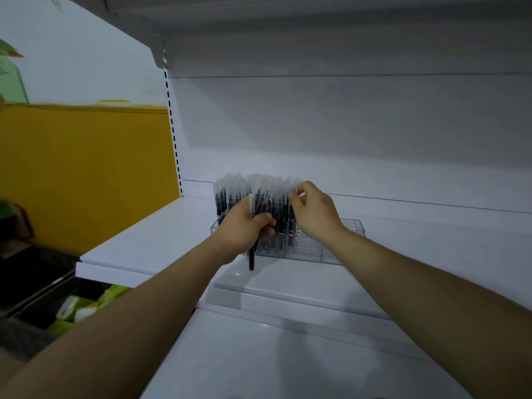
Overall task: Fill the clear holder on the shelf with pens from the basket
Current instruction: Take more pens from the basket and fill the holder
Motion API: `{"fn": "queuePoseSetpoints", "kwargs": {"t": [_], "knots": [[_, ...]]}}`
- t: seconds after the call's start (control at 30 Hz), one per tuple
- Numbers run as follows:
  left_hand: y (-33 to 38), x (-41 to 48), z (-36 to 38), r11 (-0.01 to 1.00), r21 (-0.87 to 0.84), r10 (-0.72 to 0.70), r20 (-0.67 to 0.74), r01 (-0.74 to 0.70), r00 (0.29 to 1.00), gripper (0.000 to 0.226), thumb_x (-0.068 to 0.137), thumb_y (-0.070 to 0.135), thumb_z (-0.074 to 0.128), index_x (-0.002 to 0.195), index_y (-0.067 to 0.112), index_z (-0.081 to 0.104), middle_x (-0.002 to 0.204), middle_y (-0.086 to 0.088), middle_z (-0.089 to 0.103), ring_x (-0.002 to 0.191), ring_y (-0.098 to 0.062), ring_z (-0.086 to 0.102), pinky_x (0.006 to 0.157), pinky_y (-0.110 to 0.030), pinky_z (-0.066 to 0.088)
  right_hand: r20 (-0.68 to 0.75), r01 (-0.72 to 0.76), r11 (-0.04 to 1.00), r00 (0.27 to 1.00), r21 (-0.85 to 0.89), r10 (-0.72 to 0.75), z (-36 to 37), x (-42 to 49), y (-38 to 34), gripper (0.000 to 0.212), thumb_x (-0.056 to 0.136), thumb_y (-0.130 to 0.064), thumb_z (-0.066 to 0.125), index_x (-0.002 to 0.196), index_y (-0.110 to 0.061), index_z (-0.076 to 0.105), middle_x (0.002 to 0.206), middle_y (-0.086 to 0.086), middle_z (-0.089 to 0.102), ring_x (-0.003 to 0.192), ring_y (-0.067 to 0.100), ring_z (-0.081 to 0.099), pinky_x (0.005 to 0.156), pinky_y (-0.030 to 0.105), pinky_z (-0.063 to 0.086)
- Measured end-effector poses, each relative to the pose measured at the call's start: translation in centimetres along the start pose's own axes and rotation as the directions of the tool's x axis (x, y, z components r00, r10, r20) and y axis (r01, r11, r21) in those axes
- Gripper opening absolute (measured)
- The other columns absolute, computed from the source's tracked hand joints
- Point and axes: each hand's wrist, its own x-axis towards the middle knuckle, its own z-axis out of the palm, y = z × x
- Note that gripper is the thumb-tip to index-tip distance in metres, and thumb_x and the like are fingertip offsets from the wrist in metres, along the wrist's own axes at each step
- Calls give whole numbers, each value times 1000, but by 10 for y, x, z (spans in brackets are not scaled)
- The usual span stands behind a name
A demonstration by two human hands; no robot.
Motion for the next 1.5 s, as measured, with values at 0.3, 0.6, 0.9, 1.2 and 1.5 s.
{"fn": "queuePoseSetpoints", "kwargs": {"t": [0.3, 0.6, 0.9, 1.2, 1.5], "knots": [[7, -2, 5, 1000, -6, 23, 49, -23, 999, 10, 98, 11, 50, 99, 11, 59, 83, -6, 67, 66, -9, 65, 70, -28, 55, -74, 103, 990, 993, 99, -96, -15, -9, -19, 25, 97, -29, 51, 107, -11, 65, 99, -1, 52, 86, 10, 50, 78, 19, 37], [9, -5, 10, 1000, -12, 15, 16, -15, 1000, 16, 101, 15, 46, 108, 14, 61, 99, -2, 69, 92, -17, 66, 74, -27, 54, -61, 14, 963, 998, 268, 2, -22, -14, -22, 24, 100, -27, 44, 84, -12, 56, 78, 7, 60, 71, 23, 58, 65, 36, 48], [2, -6, 4, 998, -32, -51, -2, 51, 999, 14, 101, 15, 46, 105, 15, 59, 97, -3, 69, 94, -20, 68, 84, -37, 54, -144, 46, 963, 990, 267, -7, -33, -7, -16, 15, 102, -29, 39, 111, -24, 50, 94, 9, 66, 85, 36, 63, 69, 46, 53], [6, -6, 7, 999, -21, -24, 10, 24, 1000, 13, 99, 13, 48, 94, 17, 60, 86, -5, 68, 76, -16, 66, 71, -31, 54, -30, 93, 989, 995, 112, -90, -13, -19, -12, 21, 101, -25, 43, 114, -15, 56, 87, 8, 62, 80, 27, 58, 70, 35, 48], [5, -6, 6, 999, -38, -27, 25, 28, 999, 12, 99, 12, 49, 98, 13, 60, 85, -6, 69, 73, -14, 67, 72, -31, 56, -1, 5, 1000, 1000, 14, -5, -12, -9, -11, 16, 100, -28, 43, 103, -14, 50, 77, -3, 54, 67, 18, 52, 62, 33, 44]]}}
